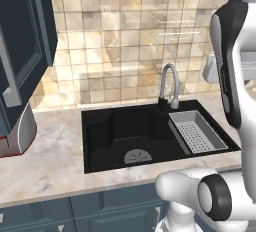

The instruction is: Pick up the dish brush and bar soap from the sink, and place them back in the cabinet, and close the cabinet doors.

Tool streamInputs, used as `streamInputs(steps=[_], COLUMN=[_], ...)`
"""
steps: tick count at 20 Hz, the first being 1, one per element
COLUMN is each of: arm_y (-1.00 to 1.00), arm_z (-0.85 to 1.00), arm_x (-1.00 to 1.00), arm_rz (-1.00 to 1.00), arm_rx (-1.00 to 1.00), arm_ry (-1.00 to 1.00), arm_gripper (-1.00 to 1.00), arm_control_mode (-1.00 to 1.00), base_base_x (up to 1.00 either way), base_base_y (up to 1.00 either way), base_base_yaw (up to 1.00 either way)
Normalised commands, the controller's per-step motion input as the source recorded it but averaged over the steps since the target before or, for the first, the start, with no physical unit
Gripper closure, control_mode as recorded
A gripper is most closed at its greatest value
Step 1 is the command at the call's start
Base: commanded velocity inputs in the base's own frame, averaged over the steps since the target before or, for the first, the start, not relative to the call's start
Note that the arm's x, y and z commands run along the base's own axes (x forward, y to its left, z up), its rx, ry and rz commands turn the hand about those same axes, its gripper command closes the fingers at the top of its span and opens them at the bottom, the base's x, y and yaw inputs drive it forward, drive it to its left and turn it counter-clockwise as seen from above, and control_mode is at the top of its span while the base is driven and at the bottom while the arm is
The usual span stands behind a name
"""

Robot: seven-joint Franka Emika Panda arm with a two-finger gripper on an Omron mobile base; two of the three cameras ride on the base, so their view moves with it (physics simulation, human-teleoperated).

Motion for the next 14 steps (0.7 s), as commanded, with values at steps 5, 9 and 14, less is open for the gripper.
streamInputs(steps=[5,9,14], arm_y=[0.0,0.0,0.0], arm_z=[0.0,0.0,0.0], arm_x=[-0.14,0.0,0.0], arm_rz=[0.0,0.0,0.0], arm_rx=[0.0,0.0,0.0], arm_ry=[0.0,0.0,0.0], arm_gripper=[1.0,1.0,1.0], arm_control_mode=[1.0,1.0,1.0], base_base_x=[-0.12,-0.45,-0.61], base_base_y=[0.0,0.0,0.0], base_base_yaw=[0.0,0.0,0.0])
